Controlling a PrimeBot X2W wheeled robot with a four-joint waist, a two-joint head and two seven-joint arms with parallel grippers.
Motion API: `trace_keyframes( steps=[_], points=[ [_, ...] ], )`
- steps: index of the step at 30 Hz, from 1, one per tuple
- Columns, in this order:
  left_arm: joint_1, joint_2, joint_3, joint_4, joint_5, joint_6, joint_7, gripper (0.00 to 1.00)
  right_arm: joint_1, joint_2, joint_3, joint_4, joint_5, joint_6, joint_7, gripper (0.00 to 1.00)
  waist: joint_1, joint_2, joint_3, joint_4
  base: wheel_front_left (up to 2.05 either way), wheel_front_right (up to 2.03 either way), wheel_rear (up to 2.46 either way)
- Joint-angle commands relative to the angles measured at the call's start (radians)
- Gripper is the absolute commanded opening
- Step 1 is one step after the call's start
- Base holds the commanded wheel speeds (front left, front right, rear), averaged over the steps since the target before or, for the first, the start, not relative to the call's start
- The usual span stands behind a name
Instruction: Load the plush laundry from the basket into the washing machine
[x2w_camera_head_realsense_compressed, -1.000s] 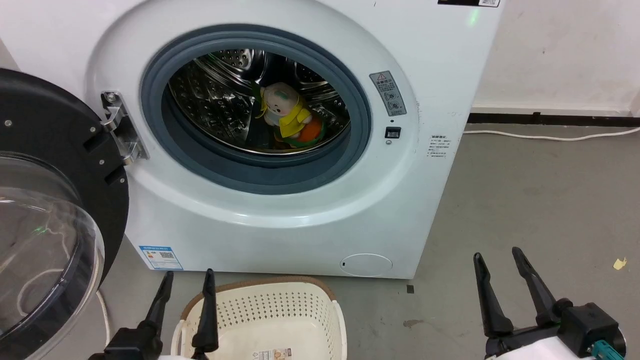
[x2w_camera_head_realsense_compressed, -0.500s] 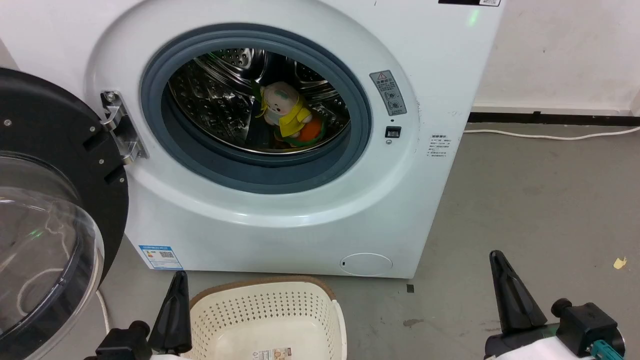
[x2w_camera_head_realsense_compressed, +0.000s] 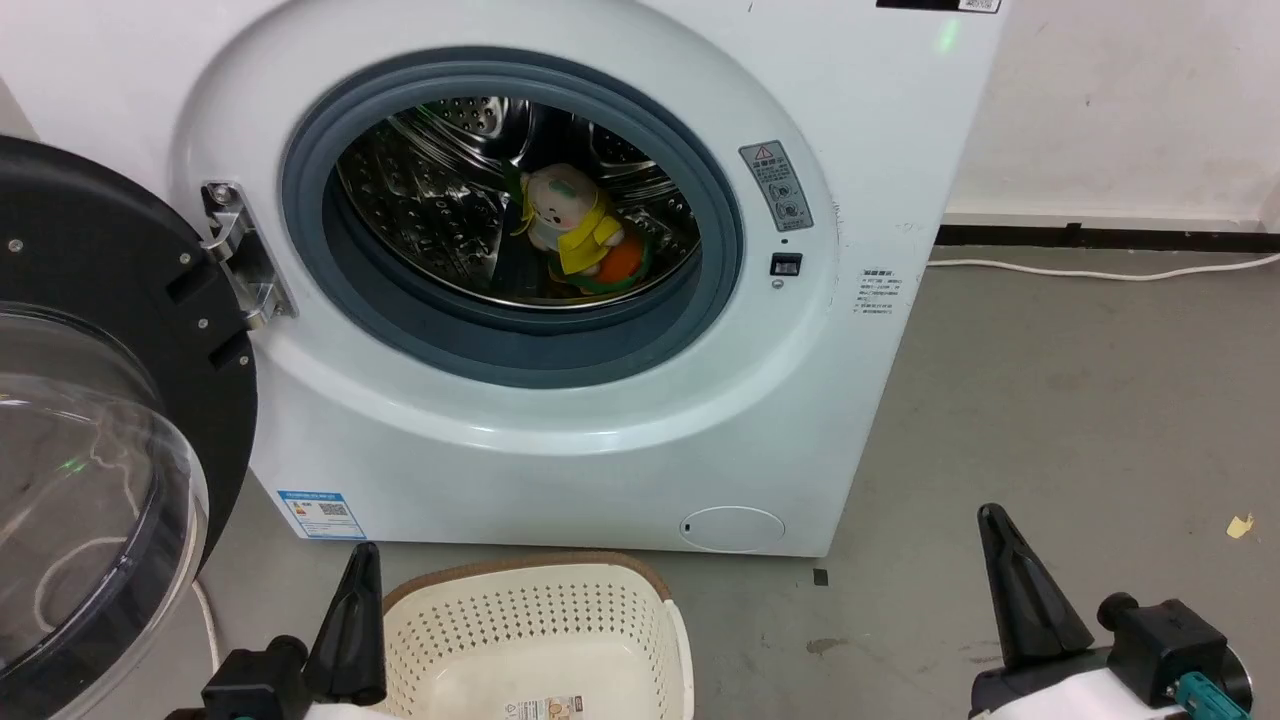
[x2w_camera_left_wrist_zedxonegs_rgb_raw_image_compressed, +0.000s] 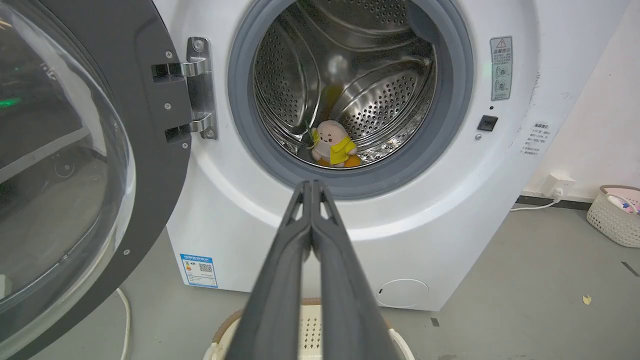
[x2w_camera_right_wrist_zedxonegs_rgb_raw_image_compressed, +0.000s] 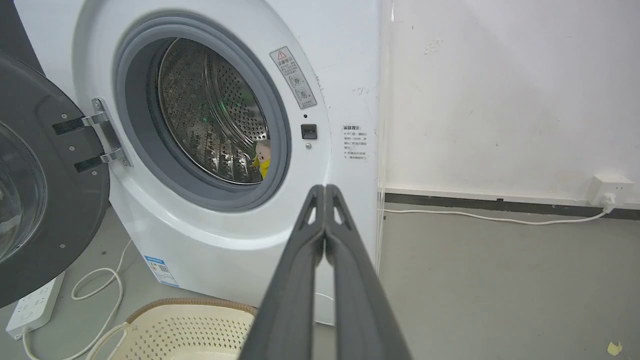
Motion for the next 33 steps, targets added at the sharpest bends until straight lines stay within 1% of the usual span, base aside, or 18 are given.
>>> trace_keyframes(
  steps=[1, 33],
  points=[
    [-0.014, -0.004, 0.002, -0.003, 0.008, 0.002, 0.006, 0.0, -0.008, 0.0, -0.003, -0.004, -0.007, 0.0, 0.007, 0.0, 0.0, 0.0, 0.0, 0.0, 0.0, 0.0, 0.0],
    [-0.038, -0.01, 0.006, -0.009, 0.061, 0.006, 0.07, 0.0, -0.021, 0.001, -0.017, -0.01, -0.047, 0.0, 0.07, 0.0, 0.0, 0.0, -0.001, -0.001, 0.0, 0.0, 0.0]
  ],
)
